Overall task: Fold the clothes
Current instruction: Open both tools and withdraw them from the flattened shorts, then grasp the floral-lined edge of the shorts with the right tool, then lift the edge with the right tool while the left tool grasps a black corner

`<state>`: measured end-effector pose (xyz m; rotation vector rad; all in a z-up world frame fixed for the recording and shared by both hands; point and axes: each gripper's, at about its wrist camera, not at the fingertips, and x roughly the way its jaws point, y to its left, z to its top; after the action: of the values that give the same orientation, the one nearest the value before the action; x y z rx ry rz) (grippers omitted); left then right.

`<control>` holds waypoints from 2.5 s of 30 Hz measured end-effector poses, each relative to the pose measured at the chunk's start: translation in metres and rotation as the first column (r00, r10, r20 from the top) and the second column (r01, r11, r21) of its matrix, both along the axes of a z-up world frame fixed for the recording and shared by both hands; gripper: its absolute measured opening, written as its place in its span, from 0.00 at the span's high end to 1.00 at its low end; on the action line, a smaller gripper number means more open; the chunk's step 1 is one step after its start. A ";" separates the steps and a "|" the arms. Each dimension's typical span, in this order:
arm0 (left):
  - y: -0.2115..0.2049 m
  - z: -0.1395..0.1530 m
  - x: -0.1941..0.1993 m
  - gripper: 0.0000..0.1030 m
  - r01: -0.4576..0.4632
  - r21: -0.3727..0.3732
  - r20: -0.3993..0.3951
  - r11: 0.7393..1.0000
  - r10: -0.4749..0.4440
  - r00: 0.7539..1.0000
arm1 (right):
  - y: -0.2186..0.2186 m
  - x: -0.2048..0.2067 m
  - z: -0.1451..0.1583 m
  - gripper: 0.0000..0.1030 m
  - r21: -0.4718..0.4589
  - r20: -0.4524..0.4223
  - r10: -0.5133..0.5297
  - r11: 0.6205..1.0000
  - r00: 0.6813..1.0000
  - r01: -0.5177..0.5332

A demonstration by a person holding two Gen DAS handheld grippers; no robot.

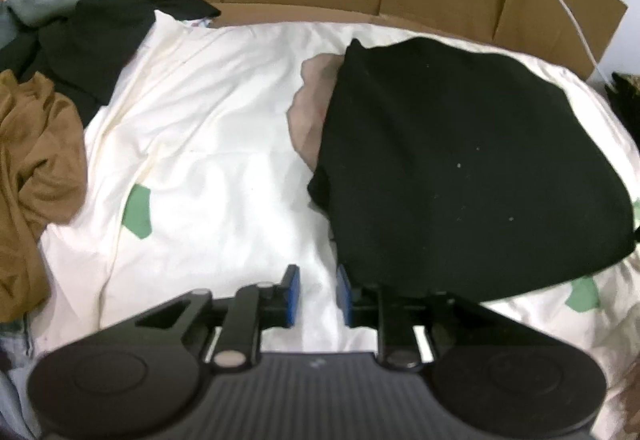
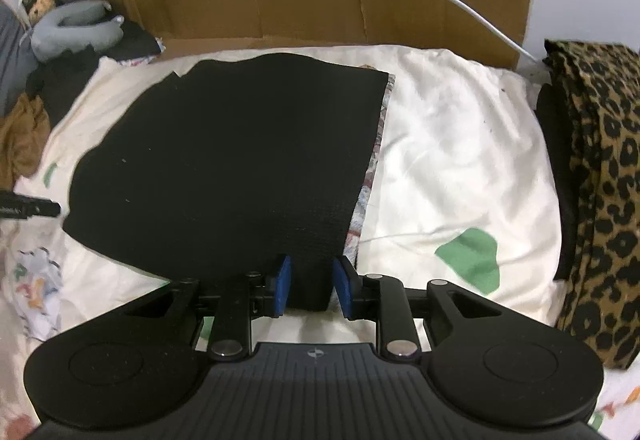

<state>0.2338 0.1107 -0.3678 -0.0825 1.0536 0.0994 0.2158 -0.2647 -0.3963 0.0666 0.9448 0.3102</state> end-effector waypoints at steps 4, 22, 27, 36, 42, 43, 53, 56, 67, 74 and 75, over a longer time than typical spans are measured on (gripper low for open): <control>-0.001 0.000 -0.003 0.64 0.004 -0.044 0.010 0.999 -0.003 1.000 | -0.004 -0.004 -0.002 0.66 0.064 -0.039 -0.026 0.998 0.999 0.029; -0.005 -0.023 0.001 0.63 0.006 -0.107 -0.029 0.994 -0.009 1.000 | -0.042 0.005 -0.055 0.61 0.390 -0.276 -0.200 0.871 0.940 0.300; -0.003 -0.026 0.000 0.63 -0.003 -0.119 -0.025 0.993 0.000 1.000 | -0.055 0.005 -0.082 0.61 0.508 -0.391 -0.241 0.748 0.888 0.426; 0.011 -0.024 -0.005 0.64 -0.042 -0.214 0.025 0.976 0.048 0.999 | -0.058 0.010 -0.084 0.90 0.596 -0.386 -0.253 0.666 0.887 0.449; 0.016 -0.032 -0.005 0.64 -0.056 -0.272 0.052 0.961 0.073 0.996 | -0.055 0.011 -0.090 0.80 0.604 -0.417 -0.244 0.646 0.876 0.467; 0.017 -0.033 -0.005 0.64 -0.059 -0.286 0.053 0.956 0.077 0.996 | -0.054 0.012 -0.093 0.71 0.608 -0.427 -0.237 0.639 0.873 0.471; 0.024 -0.040 -0.016 0.79 -0.071 -0.402 0.081 0.913 0.113 0.990 | -0.055 0.013 -0.107 0.73 0.664 -0.456 -0.238 0.551 0.858 0.506; 0.026 -0.042 -0.017 0.79 -0.070 -0.416 0.088 0.907 0.117 0.989 | -0.055 0.012 -0.107 0.73 0.669 -0.456 -0.243 0.541 0.856 0.510; 0.026 -0.016 -0.019 0.93 -0.057 -0.348 0.068 0.936 0.086 0.994 | -0.049 0.011 -0.091 0.92 0.657 -0.417 -0.234 0.591 0.878 0.469; 0.033 0.007 -0.026 0.94 -0.075 -0.335 0.045 0.939 0.095 0.994 | -0.042 0.001 -0.079 0.93 0.660 -0.422 -0.197 0.603 0.885 0.449; 0.034 0.010 -0.027 0.94 -0.076 -0.331 0.040 0.940 0.095 0.995 | -0.042 -0.002 -0.077 0.93 0.660 -0.425 -0.191 0.604 0.885 0.447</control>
<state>0.2063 0.1443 -0.3576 -0.4329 1.0033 -0.0021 0.2143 -0.3065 -0.4738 1.0859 1.0433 0.3346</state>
